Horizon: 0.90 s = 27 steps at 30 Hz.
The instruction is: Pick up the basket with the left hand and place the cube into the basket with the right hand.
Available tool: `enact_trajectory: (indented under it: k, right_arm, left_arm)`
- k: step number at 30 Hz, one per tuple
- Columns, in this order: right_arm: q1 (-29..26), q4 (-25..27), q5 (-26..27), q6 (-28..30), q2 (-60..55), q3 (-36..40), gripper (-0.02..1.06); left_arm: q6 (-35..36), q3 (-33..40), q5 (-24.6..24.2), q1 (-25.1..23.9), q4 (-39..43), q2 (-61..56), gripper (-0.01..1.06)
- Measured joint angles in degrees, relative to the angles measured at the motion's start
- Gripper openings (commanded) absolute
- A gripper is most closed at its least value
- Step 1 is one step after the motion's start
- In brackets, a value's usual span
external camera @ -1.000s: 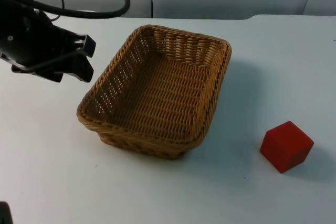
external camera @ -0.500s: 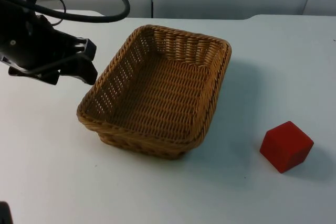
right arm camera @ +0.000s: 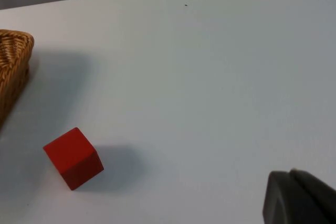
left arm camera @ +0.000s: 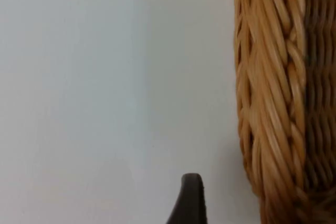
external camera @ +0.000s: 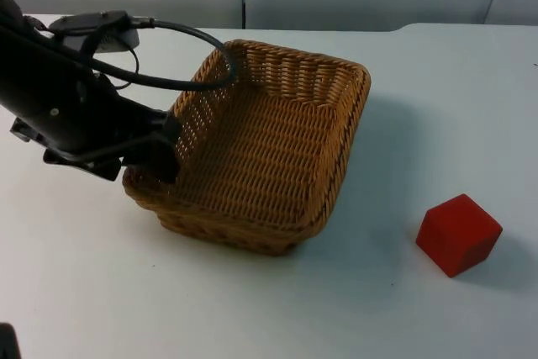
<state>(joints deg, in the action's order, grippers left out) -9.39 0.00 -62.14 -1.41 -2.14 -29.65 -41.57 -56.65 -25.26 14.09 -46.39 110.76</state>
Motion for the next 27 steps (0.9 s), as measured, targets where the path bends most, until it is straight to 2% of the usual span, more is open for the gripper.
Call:
enact_trajectory:
  k: [8, 11, 12, 16, 17, 18, 27]
  right_arm:
    - [0.00, 0.00, 0.00, 0.00, 0.00, 0.00, 0.00]
    - [0.00, 0.00, 0.00, 0.00, 0.00, 0.00, 0.00]
    - [0.00, 0.00, 0.00, 0.00, 0.00, 0.00, 0.00]
    - [0.00, 0.00, 0.00, 0.00, 0.00, 0.00, 0.00]
    - [0.00, 0.00, 0.00, 0.00, 0.00, 0.00, 0.00]
    - [0.00, 0.00, 0.00, 0.00, 0.00, 0.00, 0.00]
    - [0.00, 0.00, 0.00, 0.00, 0.00, 0.00, 0.00]
  left_arm:
    - [-0.10, -0.12, -0.03, 0.04, -0.66, 0.21, 0.61]
    - [-0.22, -0.12, -0.14, 0.04, -0.78, 0.21, 0.40]
    - [-0.51, -0.12, -0.53, 0.04, -0.78, 0.21, 0.40]
    - [-0.92, -0.12, -0.89, 0.04, -0.88, 0.21, 0.07]
    - [-0.92, -0.12, -0.89, 0.04, -1.26, 0.21, 0.07]
    - [-0.91, -0.22, -0.76, 0.04, -1.25, 0.21, 0.00]
    - [-1.40, -0.22, -1.62, 0.04, -0.81, 0.21, 0.00]
